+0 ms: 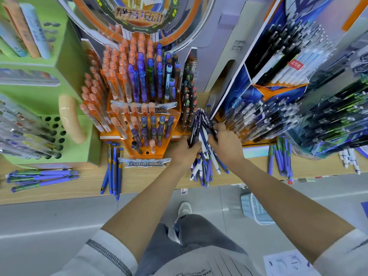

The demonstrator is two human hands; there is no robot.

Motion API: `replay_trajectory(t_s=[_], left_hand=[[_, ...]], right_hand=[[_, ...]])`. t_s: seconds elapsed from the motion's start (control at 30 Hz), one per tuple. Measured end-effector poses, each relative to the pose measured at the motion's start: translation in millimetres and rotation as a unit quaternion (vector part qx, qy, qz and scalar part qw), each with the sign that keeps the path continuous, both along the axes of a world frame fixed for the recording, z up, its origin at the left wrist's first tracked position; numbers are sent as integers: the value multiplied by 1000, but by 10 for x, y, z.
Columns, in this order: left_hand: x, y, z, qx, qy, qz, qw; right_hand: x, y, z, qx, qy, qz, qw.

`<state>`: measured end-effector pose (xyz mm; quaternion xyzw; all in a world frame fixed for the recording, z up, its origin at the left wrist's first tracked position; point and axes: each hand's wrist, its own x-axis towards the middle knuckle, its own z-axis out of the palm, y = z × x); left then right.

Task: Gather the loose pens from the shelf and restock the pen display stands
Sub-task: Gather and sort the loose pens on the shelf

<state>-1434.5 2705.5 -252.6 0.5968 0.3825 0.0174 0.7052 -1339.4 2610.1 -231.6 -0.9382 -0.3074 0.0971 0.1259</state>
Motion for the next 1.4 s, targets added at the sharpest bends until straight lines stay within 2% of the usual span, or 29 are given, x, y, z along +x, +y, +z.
replay_trajectory(t_s=[0.33, 0.57, 0.67, 0.73, 0.87, 0.97, 1.1, 1.2, 1.27, 1.4], left_hand=[[-6, -13, 0, 27, -3, 6, 1000], [-22, -13, 33, 13, -4, 7, 1000], [-18, -15, 56, 11, -2, 13, 1000], [-30, -23, 79, 5, -3, 17, 1000], [-68, -53, 164, -18, -13, 33, 999], [-83, -91, 207, -14, -6, 48, 999], [-123, -202, 267, 12, 2, 67, 998], [-154, -323, 344, -32, 7, 104, 994], [-177, -392, 365, -41, -9, 107, 993], [-300, -611, 431, -6, -58, 76, 995]], right_hand=[[-29, 47, 70, 9, -71, 49, 996], [19, 5, 42, 71, 28, 0, 997], [55, 54, 92, 100, 108, 5, 989], [68, 59, 122, 126, 191, -21, 973], [25, -64, 134, 232, 334, -100, 908], [-1, -178, 189, 290, 365, -104, 878], [-65, -338, 264, 300, 408, -82, 858], [-151, -493, 335, 302, 456, -100, 831], [-199, -598, 342, 305, 469, -99, 823], [-420, -833, 344, 336, 503, -83, 792]])
